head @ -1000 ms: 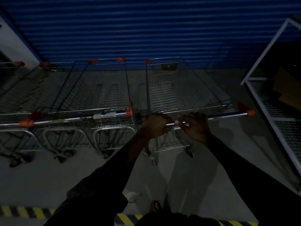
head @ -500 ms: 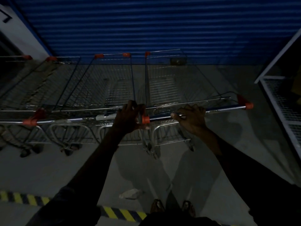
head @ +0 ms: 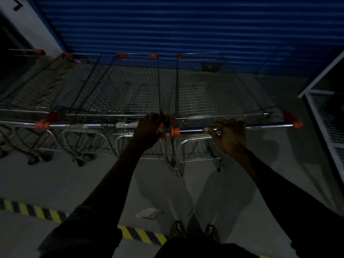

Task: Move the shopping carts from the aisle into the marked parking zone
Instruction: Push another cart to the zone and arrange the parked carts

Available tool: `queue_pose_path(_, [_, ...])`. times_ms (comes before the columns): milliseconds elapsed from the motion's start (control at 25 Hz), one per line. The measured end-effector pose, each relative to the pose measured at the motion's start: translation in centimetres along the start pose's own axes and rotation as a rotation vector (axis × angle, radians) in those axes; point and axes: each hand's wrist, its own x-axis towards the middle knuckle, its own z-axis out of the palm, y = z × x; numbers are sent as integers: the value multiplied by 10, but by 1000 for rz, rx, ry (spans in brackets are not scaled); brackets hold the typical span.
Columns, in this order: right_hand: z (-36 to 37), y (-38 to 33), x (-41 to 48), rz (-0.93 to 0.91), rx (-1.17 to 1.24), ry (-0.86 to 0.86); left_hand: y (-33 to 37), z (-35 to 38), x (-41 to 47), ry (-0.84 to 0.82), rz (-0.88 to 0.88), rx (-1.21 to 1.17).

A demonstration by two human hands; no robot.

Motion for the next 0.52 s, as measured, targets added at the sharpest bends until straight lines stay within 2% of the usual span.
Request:
queue_pose_path(240, [-4, 10, -21, 16, -21, 135, -6, 2, 1, -70, -15, -59])
queue_pose_path(520, [-1, 48, 12, 61, 20, 3, -5, 2, -4, -84, -30, -79])
